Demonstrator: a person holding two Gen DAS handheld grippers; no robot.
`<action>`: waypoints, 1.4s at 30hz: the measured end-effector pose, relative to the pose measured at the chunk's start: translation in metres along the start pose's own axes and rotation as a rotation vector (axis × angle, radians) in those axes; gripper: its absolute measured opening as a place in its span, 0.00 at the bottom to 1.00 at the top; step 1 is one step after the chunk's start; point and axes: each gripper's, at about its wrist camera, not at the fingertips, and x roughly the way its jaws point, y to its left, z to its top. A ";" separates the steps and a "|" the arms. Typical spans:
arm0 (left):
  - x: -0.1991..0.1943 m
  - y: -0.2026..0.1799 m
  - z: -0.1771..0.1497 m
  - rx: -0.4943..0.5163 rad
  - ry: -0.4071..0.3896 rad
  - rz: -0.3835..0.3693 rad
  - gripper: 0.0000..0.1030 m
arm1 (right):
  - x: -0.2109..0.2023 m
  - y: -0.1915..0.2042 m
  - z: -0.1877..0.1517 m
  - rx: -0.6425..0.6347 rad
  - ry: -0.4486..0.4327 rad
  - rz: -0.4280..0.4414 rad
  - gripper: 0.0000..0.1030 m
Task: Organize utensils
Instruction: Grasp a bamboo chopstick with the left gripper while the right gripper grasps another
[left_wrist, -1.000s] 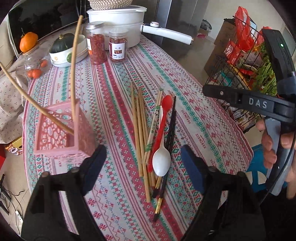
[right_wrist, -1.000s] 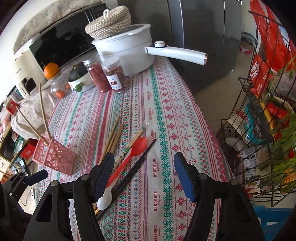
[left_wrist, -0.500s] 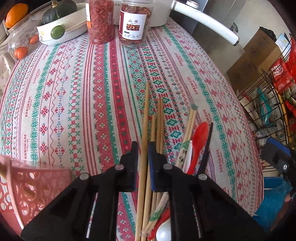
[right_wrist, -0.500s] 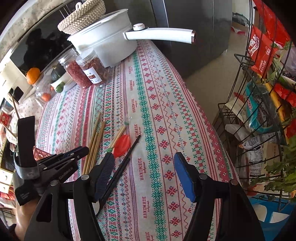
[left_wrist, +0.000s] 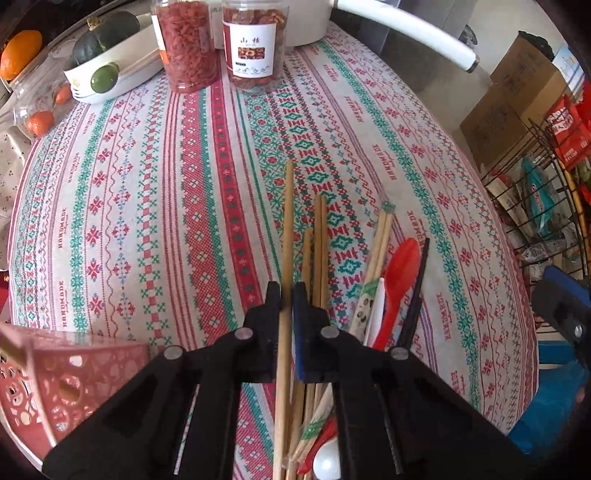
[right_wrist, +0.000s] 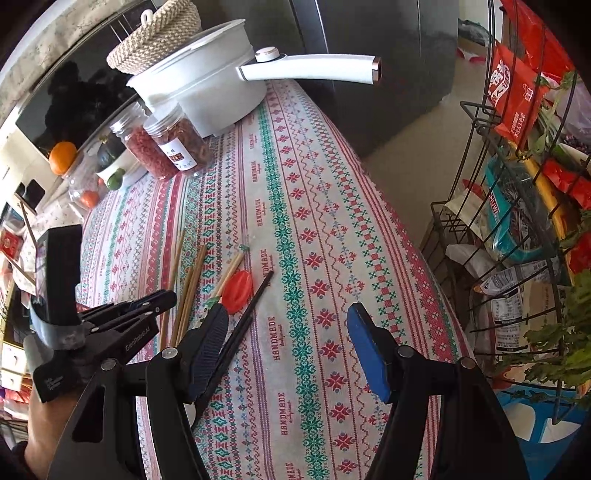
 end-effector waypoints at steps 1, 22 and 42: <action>-0.010 0.000 -0.005 0.009 -0.016 -0.009 0.08 | 0.000 0.002 0.000 0.000 0.000 0.001 0.67; -0.154 0.086 -0.096 -0.019 -0.275 -0.127 0.07 | 0.069 0.101 -0.009 -0.087 0.191 0.165 0.22; -0.170 0.129 -0.115 -0.085 -0.298 -0.131 0.07 | 0.123 0.173 -0.018 -0.252 0.193 -0.089 0.09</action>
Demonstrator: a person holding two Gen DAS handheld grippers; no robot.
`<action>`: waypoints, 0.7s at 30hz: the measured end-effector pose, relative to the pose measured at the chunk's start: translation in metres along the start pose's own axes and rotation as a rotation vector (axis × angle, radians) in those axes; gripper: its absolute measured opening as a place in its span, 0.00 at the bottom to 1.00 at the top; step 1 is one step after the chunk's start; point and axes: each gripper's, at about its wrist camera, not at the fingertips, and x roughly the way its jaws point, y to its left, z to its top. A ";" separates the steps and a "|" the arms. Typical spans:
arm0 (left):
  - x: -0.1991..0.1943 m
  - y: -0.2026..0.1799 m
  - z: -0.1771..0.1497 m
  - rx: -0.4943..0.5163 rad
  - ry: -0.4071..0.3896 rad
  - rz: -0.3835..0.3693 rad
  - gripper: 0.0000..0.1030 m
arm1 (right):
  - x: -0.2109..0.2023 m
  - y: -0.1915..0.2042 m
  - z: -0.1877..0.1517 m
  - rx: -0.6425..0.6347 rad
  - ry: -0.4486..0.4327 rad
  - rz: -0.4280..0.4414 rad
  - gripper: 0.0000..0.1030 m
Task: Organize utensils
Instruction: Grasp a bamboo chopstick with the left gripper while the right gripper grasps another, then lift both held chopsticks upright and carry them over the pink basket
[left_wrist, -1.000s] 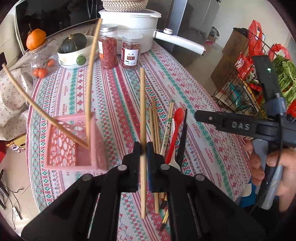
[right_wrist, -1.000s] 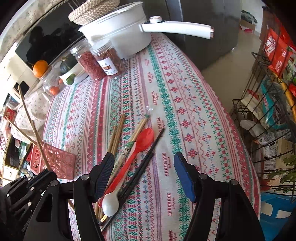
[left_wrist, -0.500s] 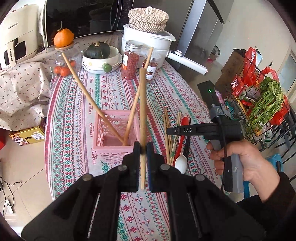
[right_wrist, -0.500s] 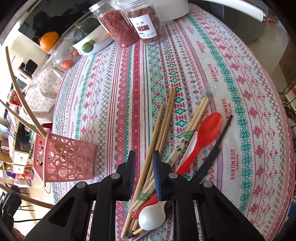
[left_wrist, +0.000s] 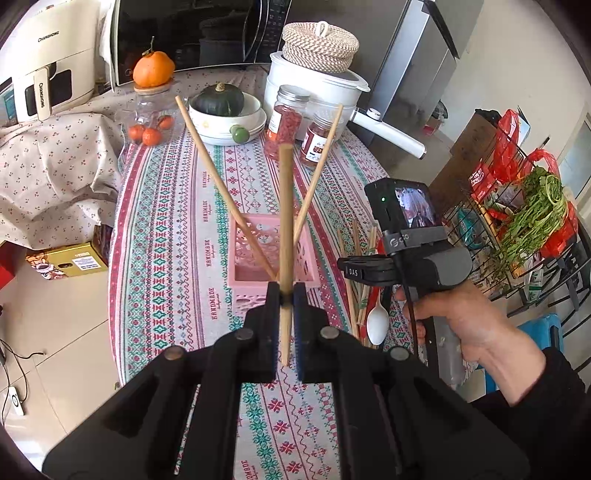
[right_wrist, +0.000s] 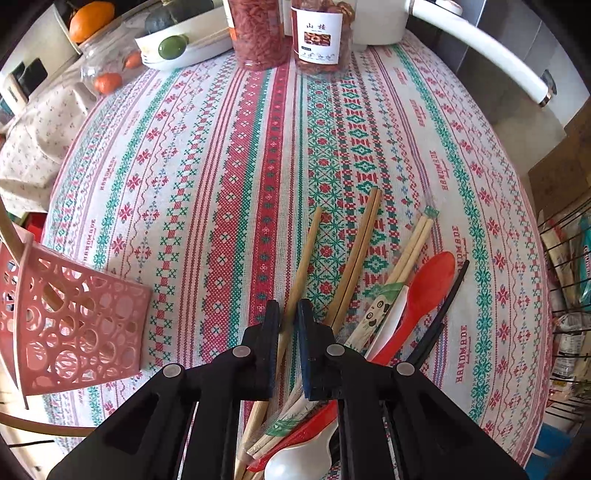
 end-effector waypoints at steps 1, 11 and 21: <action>-0.003 0.001 0.000 -0.005 -0.007 -0.003 0.07 | -0.001 0.001 0.000 0.011 -0.006 0.026 0.09; -0.048 0.002 0.002 -0.004 -0.144 -0.030 0.07 | -0.094 0.000 -0.025 0.011 -0.293 0.206 0.06; -0.081 0.000 0.007 -0.019 -0.328 -0.022 0.07 | -0.177 -0.008 -0.067 -0.022 -0.526 0.253 0.06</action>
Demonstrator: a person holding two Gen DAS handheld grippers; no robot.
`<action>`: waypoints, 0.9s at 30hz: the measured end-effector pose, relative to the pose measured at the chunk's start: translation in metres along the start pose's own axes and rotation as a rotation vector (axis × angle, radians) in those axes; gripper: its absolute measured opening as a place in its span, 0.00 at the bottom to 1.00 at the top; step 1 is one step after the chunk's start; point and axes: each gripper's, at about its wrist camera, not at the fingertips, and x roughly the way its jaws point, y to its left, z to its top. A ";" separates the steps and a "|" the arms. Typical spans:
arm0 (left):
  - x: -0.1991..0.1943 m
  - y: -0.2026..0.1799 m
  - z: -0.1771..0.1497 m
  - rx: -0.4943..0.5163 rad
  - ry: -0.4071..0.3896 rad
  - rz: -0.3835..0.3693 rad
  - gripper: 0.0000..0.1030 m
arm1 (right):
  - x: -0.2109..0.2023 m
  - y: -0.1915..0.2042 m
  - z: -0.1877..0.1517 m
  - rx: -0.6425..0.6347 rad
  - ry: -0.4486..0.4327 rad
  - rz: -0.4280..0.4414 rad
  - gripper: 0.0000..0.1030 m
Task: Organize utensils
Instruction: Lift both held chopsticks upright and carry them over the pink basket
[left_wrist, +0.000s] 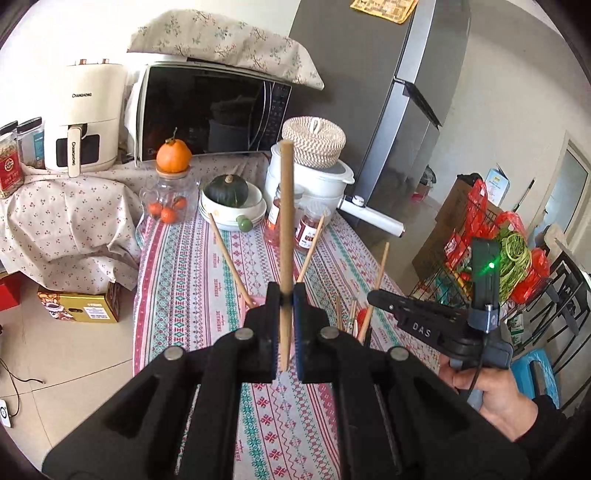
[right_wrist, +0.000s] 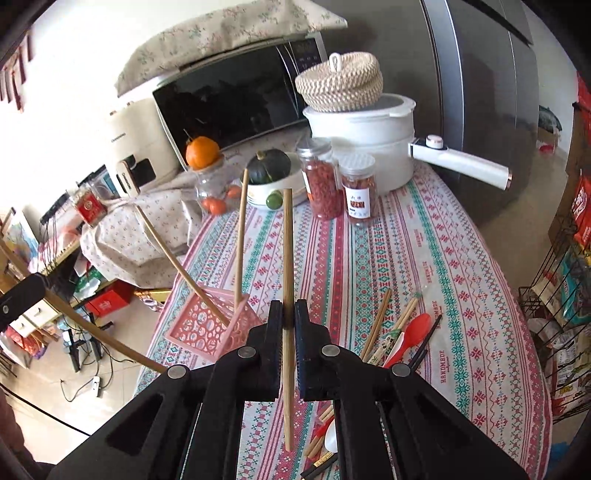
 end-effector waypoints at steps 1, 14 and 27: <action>-0.002 0.001 0.002 -0.004 -0.022 0.002 0.07 | -0.007 0.001 0.002 -0.004 -0.018 0.004 0.06; 0.047 0.012 0.005 0.001 -0.059 0.083 0.07 | -0.054 0.025 0.030 -0.024 -0.226 0.096 0.06; 0.094 0.029 -0.003 -0.127 0.056 0.081 0.38 | -0.049 0.046 0.046 -0.005 -0.361 0.165 0.06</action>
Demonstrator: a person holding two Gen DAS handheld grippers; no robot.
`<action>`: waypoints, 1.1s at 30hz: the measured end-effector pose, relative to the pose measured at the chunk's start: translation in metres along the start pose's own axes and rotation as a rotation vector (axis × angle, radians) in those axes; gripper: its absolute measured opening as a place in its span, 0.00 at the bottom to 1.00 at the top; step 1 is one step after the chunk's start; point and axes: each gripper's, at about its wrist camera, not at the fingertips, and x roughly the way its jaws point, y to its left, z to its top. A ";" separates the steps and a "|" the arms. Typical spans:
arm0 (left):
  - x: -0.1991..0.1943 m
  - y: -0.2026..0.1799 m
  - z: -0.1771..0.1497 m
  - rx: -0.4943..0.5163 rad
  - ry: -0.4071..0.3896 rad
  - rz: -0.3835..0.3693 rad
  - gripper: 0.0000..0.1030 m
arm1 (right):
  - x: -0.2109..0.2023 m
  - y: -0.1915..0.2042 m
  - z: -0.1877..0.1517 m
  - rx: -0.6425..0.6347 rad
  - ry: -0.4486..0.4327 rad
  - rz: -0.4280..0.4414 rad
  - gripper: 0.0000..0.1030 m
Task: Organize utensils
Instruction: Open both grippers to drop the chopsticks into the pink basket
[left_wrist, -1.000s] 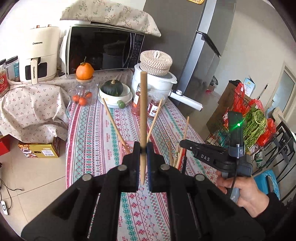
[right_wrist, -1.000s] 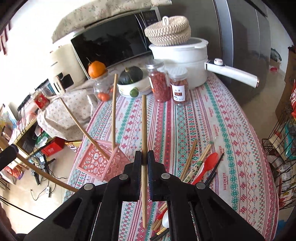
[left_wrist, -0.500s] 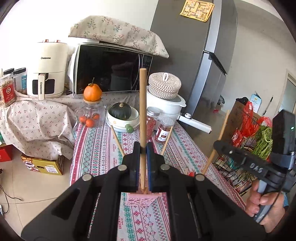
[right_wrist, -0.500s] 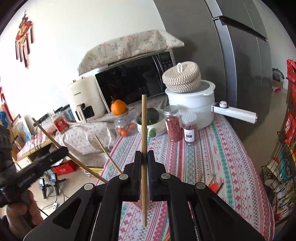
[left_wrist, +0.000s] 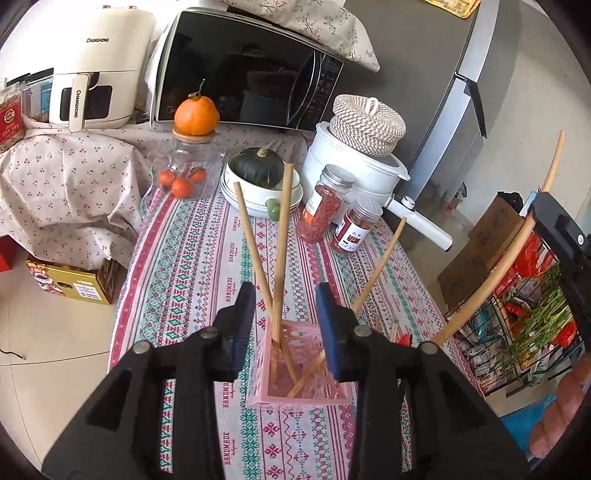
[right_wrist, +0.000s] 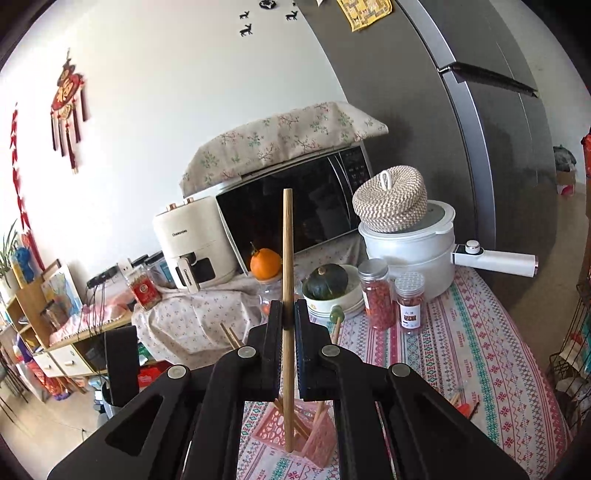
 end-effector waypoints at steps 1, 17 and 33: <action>-0.003 -0.001 0.000 0.004 0.001 -0.001 0.40 | 0.003 0.001 0.000 -0.001 0.002 0.000 0.06; -0.023 0.027 -0.016 0.026 0.101 0.149 0.78 | 0.076 0.001 -0.031 -0.006 0.129 -0.065 0.06; -0.024 0.017 -0.026 0.074 0.160 0.131 0.82 | 0.057 0.000 -0.024 -0.030 0.177 -0.030 0.57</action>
